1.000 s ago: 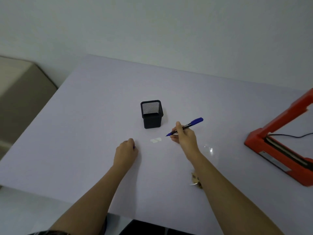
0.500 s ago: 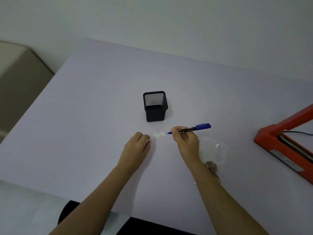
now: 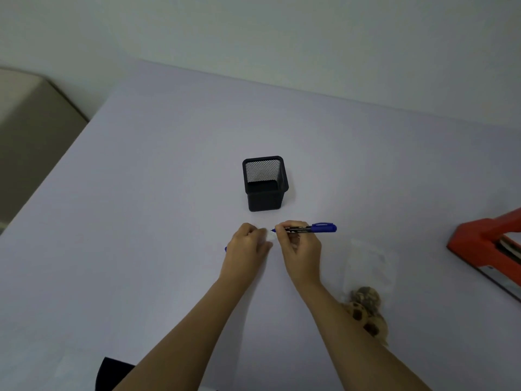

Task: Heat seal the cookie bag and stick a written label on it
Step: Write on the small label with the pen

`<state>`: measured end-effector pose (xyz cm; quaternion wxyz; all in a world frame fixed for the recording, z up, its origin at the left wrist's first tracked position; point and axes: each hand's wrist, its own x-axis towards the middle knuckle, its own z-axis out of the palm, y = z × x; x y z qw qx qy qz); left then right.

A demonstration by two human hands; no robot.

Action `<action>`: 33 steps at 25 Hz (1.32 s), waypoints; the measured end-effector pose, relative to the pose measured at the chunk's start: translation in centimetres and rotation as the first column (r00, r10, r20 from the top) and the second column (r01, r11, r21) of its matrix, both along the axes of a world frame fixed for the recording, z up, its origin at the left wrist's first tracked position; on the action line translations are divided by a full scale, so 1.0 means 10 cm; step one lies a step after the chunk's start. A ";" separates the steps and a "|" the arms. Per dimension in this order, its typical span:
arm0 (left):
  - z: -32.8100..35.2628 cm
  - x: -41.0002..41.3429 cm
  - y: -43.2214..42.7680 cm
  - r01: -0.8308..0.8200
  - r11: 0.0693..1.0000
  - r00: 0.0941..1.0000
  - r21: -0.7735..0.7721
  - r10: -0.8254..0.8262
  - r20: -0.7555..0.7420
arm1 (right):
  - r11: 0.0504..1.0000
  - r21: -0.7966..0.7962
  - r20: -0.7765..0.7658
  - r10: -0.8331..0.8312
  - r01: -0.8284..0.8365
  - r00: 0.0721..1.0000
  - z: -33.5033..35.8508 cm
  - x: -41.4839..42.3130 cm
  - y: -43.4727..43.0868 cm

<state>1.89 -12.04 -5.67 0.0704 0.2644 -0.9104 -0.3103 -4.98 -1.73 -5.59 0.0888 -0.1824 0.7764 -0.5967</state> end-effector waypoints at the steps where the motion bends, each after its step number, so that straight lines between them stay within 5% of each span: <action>1: -0.02 0.00 -0.01 -0.002 1.000 1.000 0.007 0.002 -0.009 | 1.000 0.011 -0.024 0.010 -0.010 1.000 -0.04 -0.02 -0.03; 9: -0.02 -0.01 -0.03 0.009 0.999 0.999 0.034 -0.007 -0.047 | 0.999 0.034 -0.217 0.024 -0.017 0.976 -0.18 -0.02 -0.04; 14: -0.03 -0.01 -0.02 0.062 0.996 0.995 -0.068 -0.067 -0.069 | 0.999 0.042 -0.221 0.032 -0.024 0.975 -0.19 -0.03 -0.05; 24: -0.01 0.02 0.06 -0.038 0.999 0.997 0.022 0.039 -0.068 | 0.998 0.031 -0.210 -0.046 0.054 0.977 -0.18 -0.04 -0.05; 33: 0.05 -0.04 0.03 0.059 0.997 0.997 -0.047 -0.061 -0.055 | 0.999 0.042 -0.231 -0.019 0.029 0.973 -0.19 -0.02 -0.05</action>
